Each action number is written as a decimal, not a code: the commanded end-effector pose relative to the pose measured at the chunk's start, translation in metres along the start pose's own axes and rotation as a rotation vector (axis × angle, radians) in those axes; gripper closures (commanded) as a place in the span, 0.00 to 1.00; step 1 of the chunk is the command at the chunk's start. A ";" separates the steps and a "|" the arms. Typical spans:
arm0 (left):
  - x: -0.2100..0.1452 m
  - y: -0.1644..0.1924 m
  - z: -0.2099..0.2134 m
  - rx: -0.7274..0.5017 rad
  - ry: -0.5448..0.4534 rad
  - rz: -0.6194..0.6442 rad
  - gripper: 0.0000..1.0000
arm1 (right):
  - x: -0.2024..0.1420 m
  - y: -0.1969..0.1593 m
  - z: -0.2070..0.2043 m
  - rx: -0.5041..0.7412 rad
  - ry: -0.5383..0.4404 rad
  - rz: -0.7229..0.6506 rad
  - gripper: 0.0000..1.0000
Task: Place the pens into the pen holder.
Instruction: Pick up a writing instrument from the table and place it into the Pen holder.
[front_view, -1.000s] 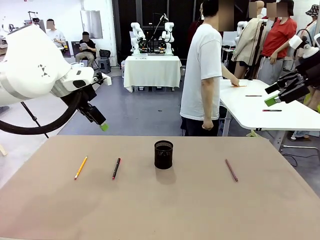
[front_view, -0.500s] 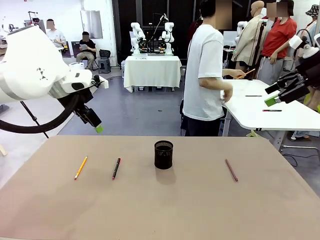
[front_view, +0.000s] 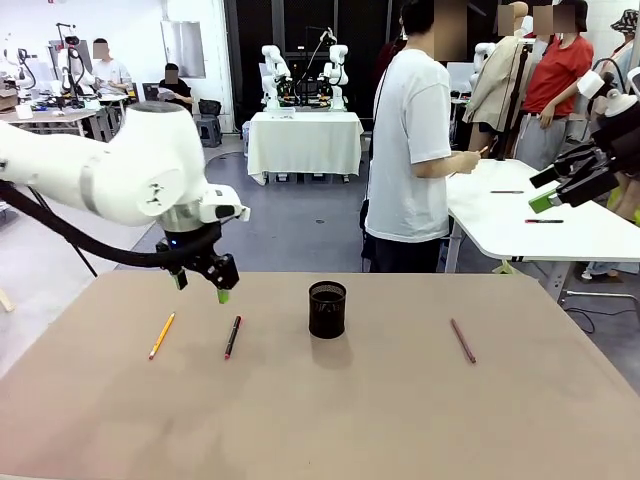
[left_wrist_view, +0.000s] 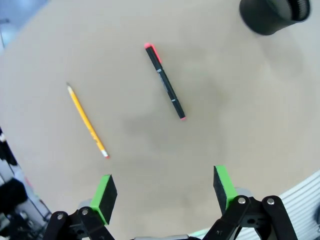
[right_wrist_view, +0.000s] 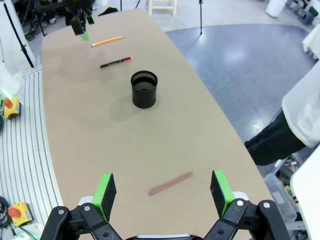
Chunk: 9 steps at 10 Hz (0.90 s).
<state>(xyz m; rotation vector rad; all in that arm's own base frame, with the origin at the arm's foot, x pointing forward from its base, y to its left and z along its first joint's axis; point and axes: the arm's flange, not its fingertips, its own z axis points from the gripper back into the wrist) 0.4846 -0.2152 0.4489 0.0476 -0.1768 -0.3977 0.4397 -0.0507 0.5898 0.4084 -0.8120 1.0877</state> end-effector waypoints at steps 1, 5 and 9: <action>0.027 -0.012 -0.017 0.006 0.055 0.082 0.00 | 0.002 0.000 0.000 0.001 -0.016 0.006 0.00; 0.029 -0.016 -0.041 -0.033 0.069 0.095 0.00 | 0.002 0.000 0.000 0.001 -0.016 0.006 0.00; 0.029 -0.016 -0.041 -0.033 0.069 0.095 0.00 | 0.002 0.000 0.000 0.001 -0.016 0.006 0.00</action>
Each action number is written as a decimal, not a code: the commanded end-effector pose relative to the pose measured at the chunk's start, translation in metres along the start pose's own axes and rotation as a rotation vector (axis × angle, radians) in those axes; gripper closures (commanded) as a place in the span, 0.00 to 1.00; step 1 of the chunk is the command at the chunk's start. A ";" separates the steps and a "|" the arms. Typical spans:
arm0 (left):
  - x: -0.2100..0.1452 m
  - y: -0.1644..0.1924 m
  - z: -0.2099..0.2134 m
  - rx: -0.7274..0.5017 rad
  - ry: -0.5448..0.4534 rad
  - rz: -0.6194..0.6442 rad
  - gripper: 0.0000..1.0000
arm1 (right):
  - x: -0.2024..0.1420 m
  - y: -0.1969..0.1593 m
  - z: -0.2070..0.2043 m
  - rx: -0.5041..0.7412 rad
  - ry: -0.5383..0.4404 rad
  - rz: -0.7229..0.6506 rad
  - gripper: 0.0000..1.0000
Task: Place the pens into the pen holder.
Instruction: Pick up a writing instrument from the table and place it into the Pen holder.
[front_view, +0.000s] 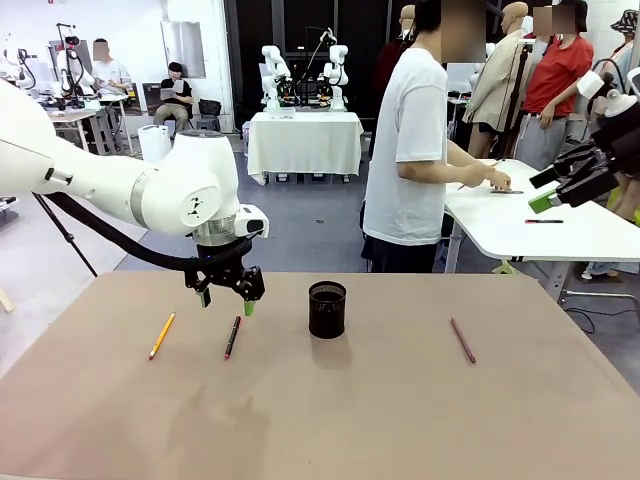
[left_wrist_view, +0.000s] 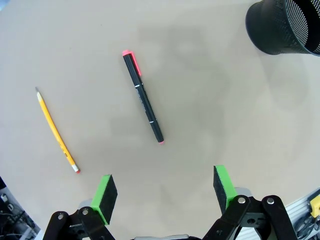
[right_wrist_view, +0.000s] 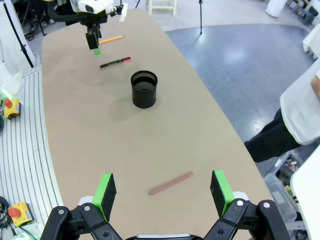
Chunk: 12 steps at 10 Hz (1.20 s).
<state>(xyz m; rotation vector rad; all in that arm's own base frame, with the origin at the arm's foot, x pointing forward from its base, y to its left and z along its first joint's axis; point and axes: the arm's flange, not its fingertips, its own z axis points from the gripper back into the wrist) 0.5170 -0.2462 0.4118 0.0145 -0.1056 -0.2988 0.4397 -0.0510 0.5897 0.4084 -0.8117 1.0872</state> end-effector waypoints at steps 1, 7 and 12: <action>0.000 0.000 -0.002 -0.001 0.000 0.000 0.00 | 0.002 0.000 0.000 0.001 -0.017 0.006 0.00; 0.050 -0.007 -0.068 0.050 0.037 0.144 0.00 | 0.002 0.000 0.000 0.001 -0.017 0.006 0.00; 0.065 0.005 -0.106 0.041 0.022 0.277 0.00 | 0.002 0.000 0.000 0.001 -0.017 0.006 0.00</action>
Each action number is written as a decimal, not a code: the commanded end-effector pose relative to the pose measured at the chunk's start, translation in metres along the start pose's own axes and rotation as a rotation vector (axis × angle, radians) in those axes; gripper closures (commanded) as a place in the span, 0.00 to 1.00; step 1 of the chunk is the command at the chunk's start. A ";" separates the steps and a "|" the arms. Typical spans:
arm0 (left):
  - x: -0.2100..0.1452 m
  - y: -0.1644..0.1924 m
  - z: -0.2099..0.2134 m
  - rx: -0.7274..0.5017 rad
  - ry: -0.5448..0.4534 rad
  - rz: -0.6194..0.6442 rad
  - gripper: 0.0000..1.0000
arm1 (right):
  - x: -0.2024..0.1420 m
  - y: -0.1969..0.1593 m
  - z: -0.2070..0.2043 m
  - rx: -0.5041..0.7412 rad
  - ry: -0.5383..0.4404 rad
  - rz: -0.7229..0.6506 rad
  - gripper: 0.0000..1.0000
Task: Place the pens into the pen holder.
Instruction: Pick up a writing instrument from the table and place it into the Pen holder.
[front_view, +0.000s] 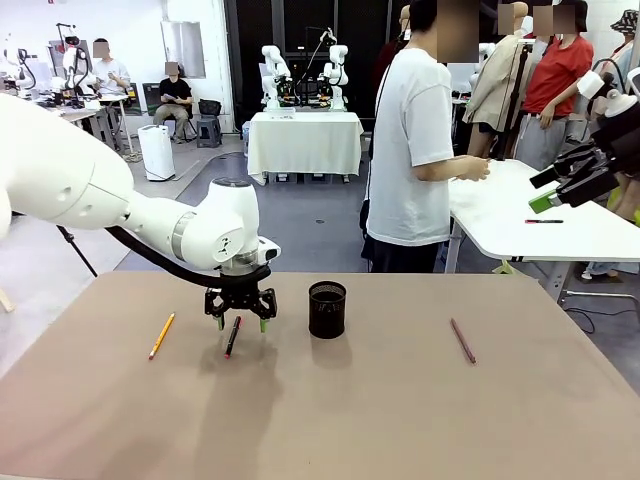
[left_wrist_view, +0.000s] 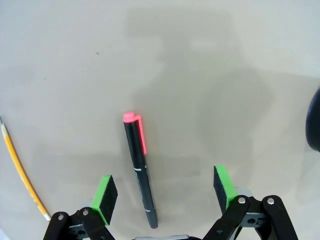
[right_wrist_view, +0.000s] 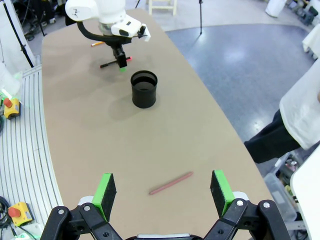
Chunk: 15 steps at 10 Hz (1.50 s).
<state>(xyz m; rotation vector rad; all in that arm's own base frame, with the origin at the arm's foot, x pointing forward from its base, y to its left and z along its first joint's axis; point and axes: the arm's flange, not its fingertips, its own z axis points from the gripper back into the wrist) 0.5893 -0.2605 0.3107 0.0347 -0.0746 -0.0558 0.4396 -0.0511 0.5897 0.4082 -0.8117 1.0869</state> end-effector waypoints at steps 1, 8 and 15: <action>0.006 0.002 -0.002 0.011 -0.018 0.042 0.00 | 0.002 0.000 0.000 0.001 -0.017 0.006 0.00; 0.013 0.014 -0.010 -0.004 0.022 0.047 1.00 | 0.002 0.000 0.000 0.001 -0.017 0.006 0.00; -0.003 0.018 0.017 -0.125 0.020 -0.060 1.00 | 0.002 0.000 0.000 0.001 -0.017 0.006 0.00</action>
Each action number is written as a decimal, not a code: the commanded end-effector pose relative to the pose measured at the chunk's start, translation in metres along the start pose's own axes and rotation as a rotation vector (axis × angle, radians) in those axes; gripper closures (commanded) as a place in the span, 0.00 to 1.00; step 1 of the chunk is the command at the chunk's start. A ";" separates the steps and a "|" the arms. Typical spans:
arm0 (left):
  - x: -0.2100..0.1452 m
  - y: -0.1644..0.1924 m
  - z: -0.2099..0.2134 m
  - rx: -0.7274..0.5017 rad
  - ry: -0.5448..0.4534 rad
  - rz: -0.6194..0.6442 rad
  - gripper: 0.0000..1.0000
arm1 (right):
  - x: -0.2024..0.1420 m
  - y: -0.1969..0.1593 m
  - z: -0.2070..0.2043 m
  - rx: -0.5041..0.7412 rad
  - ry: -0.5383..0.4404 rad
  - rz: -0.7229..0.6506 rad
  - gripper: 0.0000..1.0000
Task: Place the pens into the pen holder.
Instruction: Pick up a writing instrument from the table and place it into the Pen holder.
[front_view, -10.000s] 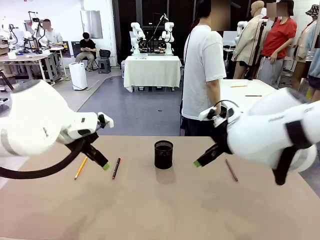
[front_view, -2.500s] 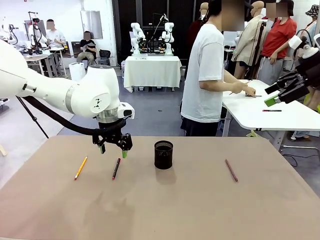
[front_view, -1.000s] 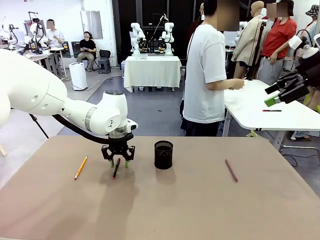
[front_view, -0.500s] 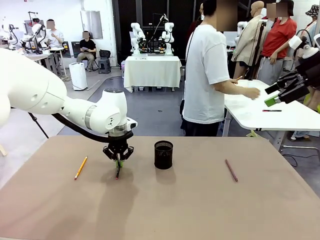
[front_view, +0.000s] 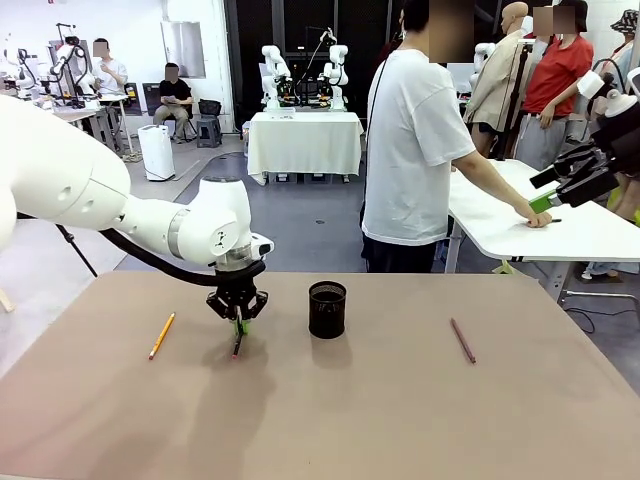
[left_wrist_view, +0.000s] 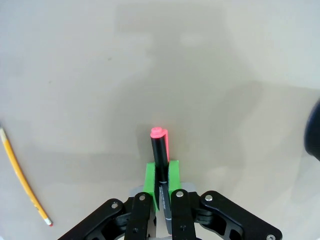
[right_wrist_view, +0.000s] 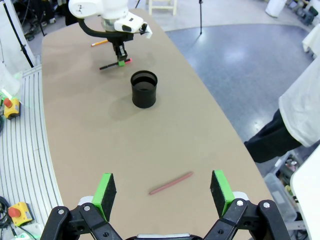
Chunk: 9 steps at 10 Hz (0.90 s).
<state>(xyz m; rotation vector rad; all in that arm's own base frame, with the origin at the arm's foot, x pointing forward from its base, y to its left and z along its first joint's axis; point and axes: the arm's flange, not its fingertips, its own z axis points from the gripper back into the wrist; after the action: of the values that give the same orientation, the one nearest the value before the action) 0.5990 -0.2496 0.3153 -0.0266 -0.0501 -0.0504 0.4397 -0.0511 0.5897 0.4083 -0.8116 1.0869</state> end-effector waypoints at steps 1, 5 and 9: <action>-0.020 0.006 0.034 -0.172 -0.004 -0.186 1.00 | 0.002 0.000 0.000 0.001 -0.017 0.006 0.00; -0.045 0.030 0.117 -0.541 -0.294 -0.541 1.00 | 0.002 0.000 0.000 0.001 -0.017 0.006 0.00; -0.066 0.055 0.153 -0.921 -0.890 -0.763 1.00 | 0.002 0.000 0.000 0.001 -0.017 0.006 0.00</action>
<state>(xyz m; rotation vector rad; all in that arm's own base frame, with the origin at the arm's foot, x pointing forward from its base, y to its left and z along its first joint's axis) 0.5534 -0.2370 0.5197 -0.7162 -0.7584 -0.6737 0.4396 -0.0511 0.5896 0.4085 -0.8112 1.0871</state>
